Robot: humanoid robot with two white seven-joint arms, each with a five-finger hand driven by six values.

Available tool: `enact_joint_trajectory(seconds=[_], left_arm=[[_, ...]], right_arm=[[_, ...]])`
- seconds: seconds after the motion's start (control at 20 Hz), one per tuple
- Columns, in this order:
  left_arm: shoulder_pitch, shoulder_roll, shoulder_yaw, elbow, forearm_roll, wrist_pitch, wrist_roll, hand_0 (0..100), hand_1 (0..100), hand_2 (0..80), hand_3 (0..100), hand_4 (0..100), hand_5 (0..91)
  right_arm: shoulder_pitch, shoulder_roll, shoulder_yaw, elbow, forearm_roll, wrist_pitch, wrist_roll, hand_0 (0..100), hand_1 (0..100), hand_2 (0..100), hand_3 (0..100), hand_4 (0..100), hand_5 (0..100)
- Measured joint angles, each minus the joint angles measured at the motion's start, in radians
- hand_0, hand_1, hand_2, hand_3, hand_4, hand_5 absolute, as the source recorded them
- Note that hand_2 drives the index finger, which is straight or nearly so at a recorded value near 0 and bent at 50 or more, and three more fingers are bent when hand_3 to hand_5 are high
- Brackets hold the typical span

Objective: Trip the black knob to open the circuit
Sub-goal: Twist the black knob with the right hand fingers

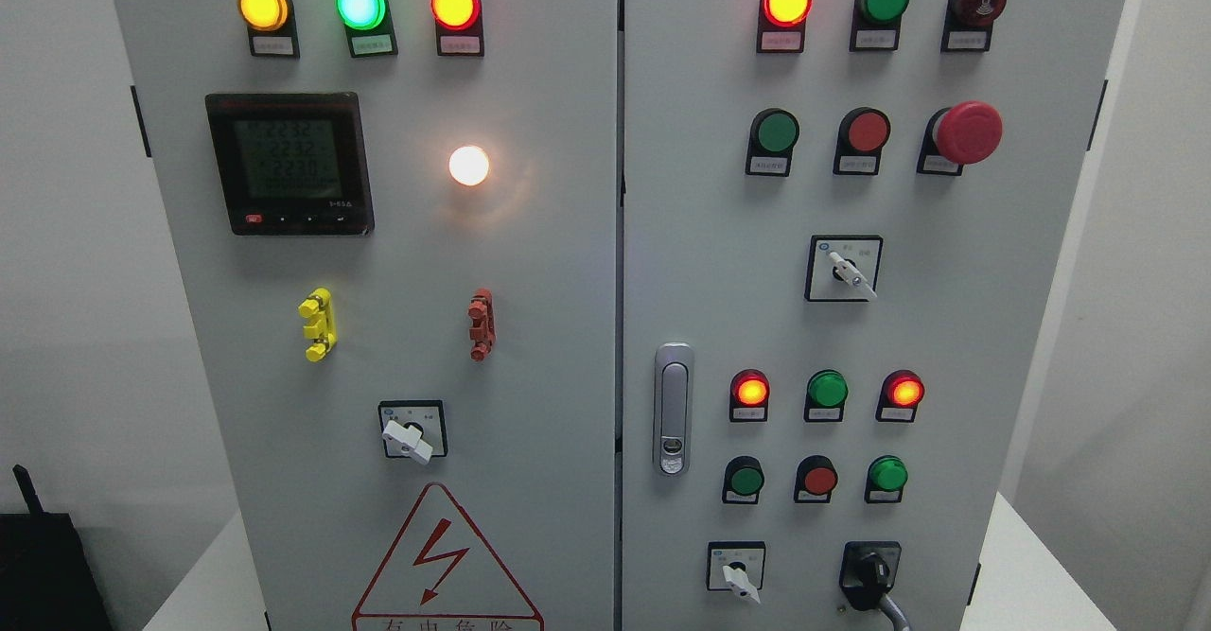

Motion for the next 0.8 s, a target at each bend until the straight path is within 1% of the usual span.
enact_joint_trajectory(seconds=[0.8], left_arm=[[0.000, 0.000, 0.000, 0.000, 0.000, 0.000, 0.000, 12, 39, 0.0, 0, 0, 0.0]], right_arm=[[0.000, 0.000, 0.013, -0.004, 0.000, -0.002, 0.004, 0, 0, 0, 97, 90, 91]])
